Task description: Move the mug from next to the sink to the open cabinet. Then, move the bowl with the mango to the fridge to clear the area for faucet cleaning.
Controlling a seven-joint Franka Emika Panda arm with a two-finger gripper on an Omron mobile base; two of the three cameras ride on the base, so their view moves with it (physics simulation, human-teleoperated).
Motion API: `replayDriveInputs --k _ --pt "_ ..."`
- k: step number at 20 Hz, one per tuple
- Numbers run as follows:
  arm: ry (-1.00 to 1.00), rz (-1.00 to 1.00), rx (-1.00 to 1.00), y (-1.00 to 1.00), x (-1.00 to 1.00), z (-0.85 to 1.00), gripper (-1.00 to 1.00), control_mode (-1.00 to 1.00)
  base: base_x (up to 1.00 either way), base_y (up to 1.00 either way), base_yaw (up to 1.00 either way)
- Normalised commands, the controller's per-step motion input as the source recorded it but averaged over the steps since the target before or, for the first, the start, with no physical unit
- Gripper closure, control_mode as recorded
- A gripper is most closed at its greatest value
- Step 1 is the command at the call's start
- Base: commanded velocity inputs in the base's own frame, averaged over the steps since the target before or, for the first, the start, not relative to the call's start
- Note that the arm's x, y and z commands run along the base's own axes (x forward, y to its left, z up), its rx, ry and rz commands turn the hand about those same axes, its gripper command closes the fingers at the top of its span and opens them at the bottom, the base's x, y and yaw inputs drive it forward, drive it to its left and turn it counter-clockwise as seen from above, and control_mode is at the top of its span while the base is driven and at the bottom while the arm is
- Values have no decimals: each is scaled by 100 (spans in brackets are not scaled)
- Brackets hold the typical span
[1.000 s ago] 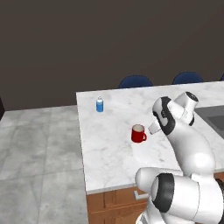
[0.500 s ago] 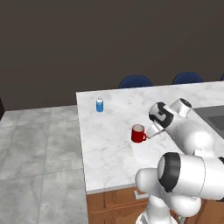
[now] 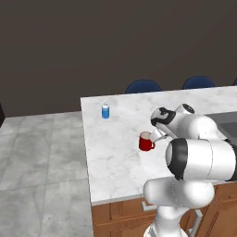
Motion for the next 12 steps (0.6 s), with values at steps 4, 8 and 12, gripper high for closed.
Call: replayDriveInputs --k 4,8,12 --pt "12 -3 0 8 4 -11 -100 -100 0 0 0" --pt "10 -2 0 10 0 -3 -100 -100 0 0 0" --pt "7 -1 0 9 0 0 -100 -100 0 0 0"
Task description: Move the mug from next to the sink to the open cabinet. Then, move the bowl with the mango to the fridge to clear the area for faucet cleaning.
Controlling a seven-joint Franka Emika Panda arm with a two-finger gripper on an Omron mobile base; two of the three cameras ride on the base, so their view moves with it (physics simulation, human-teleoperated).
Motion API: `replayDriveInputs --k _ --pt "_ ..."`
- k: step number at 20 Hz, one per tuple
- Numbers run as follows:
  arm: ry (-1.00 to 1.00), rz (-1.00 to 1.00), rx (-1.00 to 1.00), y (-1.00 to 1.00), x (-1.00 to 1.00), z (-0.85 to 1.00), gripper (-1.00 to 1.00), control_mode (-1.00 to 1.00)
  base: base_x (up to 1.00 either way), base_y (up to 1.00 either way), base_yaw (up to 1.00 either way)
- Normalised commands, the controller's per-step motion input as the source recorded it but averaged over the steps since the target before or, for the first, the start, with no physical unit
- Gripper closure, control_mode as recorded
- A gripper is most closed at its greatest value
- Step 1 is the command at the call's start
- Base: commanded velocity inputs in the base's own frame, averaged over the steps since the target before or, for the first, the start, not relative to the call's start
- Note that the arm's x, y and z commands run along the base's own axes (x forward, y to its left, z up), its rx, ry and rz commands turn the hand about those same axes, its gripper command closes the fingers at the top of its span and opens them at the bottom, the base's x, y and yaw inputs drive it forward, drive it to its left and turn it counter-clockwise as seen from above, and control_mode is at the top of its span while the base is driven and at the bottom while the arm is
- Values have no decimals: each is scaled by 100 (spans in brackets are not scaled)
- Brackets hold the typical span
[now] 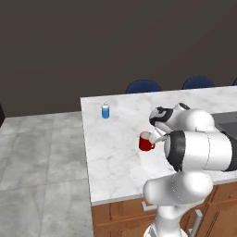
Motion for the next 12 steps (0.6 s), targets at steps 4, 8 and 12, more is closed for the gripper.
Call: replayDriveInputs --k 4,8,12 --pt "1 0 0 10 0 0 -100 -100 0 0 0" --pt "1 0 0 29 -10 -1 -100 -100 0 0 0" --pt "1 0 0 28 0 0 -100 -100 0 0 0"
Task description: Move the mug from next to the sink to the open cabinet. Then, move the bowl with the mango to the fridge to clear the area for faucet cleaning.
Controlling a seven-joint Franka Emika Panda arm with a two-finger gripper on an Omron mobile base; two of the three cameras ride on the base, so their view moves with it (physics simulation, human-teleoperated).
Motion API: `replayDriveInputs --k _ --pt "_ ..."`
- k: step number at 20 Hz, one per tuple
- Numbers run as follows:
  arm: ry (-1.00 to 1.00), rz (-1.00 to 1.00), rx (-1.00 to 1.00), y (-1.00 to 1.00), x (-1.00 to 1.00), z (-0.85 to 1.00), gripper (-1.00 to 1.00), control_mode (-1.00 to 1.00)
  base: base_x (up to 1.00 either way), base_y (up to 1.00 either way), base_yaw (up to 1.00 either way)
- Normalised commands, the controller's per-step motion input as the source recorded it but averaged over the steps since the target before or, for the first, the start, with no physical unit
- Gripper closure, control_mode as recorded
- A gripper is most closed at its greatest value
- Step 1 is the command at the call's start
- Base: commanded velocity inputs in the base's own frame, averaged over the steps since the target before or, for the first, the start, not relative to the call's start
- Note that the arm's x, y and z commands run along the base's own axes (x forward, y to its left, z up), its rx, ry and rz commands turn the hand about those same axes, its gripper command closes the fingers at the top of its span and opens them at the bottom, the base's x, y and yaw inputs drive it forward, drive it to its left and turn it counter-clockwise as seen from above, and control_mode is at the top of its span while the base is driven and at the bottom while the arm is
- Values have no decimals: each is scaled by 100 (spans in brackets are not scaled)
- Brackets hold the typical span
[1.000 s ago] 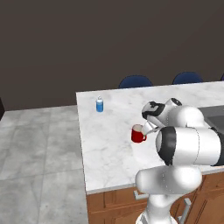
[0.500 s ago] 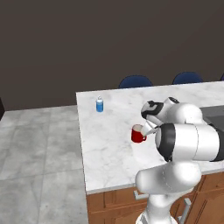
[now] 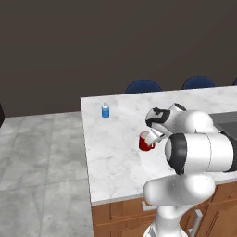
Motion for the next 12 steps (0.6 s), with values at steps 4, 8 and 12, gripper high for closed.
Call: replayDriveInputs --k 4,8,12 --pt "6 -5 0 5 33 -16 -100 -100 0 0 0" --pt "5 -6 0 0 42 -18 -100 -100 0 0 0" --pt "5 -6 0 0 25 -11 -100 -100 0 0 0"
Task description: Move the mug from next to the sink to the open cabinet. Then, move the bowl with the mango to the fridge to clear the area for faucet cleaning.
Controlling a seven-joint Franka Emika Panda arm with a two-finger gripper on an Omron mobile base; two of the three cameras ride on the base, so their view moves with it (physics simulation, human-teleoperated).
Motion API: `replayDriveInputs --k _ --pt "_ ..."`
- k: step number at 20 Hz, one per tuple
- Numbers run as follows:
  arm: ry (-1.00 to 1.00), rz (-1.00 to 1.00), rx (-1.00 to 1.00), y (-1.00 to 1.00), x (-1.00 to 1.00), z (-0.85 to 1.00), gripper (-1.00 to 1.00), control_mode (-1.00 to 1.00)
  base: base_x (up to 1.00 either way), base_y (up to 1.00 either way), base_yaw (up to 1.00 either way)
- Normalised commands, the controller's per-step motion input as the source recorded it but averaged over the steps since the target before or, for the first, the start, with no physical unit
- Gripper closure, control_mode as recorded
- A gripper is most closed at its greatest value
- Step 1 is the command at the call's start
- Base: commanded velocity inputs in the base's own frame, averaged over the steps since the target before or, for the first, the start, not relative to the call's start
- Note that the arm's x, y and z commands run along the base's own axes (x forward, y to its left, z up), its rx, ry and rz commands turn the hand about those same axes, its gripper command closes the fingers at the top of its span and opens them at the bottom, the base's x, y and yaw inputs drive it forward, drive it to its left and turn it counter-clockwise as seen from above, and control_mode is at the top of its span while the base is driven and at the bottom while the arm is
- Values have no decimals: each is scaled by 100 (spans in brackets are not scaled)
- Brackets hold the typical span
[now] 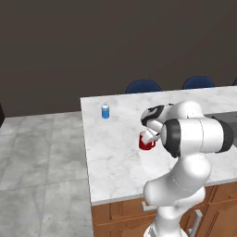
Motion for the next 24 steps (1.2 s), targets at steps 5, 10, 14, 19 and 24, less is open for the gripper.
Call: replayDriveInputs --k 5,10,14,19,24 --pt "2 -3 0 -3 -3 -5 -100 -100 0 0 0" --pt "6 0 0 10 -17 -17 100 -100 0 0 0" --pt "4 0 0 14 1 -12 100 -100 0 0 0" --pt "0 0 0 0 0 0 100 -100 0 0 0" --pt "0 0 0 0 -7 1 100 -100 0 0 0"
